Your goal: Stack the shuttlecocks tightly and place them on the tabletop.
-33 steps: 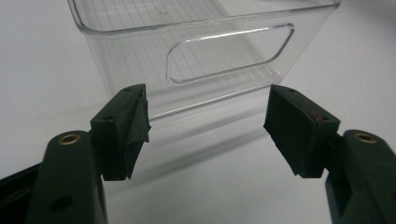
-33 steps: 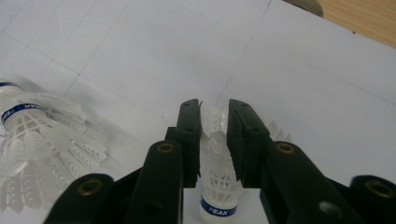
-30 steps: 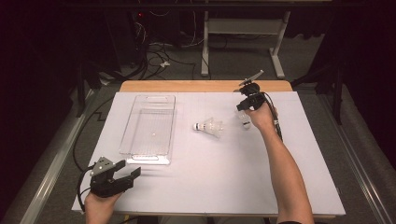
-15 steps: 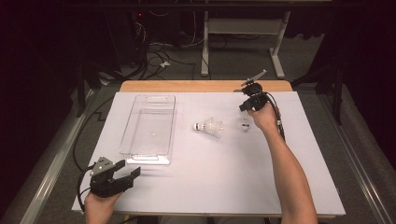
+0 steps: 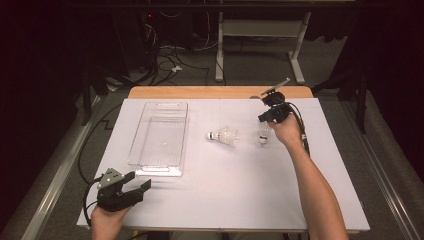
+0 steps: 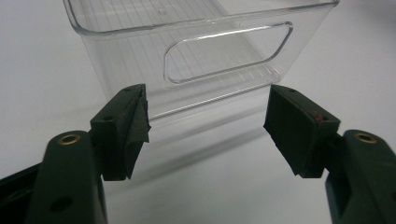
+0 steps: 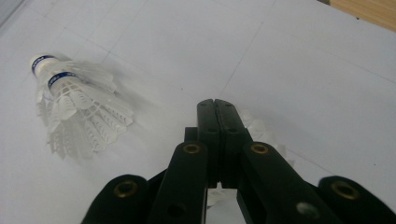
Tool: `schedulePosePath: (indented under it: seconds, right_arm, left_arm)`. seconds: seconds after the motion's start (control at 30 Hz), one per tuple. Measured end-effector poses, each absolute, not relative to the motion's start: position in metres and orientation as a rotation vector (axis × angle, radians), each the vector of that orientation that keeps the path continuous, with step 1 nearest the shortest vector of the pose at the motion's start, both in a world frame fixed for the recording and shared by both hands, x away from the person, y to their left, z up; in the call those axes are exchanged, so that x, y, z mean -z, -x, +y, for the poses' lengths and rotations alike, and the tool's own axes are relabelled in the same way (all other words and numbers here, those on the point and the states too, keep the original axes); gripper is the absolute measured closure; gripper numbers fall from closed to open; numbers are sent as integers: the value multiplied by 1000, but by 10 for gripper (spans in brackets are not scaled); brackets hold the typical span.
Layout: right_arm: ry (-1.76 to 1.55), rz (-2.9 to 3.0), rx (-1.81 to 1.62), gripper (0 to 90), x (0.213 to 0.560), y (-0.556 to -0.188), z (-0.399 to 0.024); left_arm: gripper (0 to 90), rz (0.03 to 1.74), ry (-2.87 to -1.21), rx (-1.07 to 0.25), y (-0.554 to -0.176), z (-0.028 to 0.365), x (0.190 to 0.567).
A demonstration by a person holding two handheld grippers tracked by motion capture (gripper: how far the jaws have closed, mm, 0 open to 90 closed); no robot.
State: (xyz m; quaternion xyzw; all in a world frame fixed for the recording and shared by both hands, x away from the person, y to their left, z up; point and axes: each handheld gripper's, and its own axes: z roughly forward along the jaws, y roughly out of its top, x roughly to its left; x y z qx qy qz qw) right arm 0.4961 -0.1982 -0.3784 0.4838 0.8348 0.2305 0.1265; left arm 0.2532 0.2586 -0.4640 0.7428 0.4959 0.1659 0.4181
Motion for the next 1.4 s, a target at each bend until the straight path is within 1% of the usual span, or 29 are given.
schedulePosePath:
  seconds: [0.23,0.97,1.4]
  right_arm:
    - [-1387,2424,-736,900,372,-478,-199]
    - [-1269,2475,-844,900,380,-419,-188]
    - [-1238,2487,-894,900,388,-405,-178]
  left_arm:
    - [316,1245,-1859,-415,-253,258,464]
    - [316,1242,-1854,-419,-252,258,463]
    - [317,1237,-1857,-422,-251,257,462]
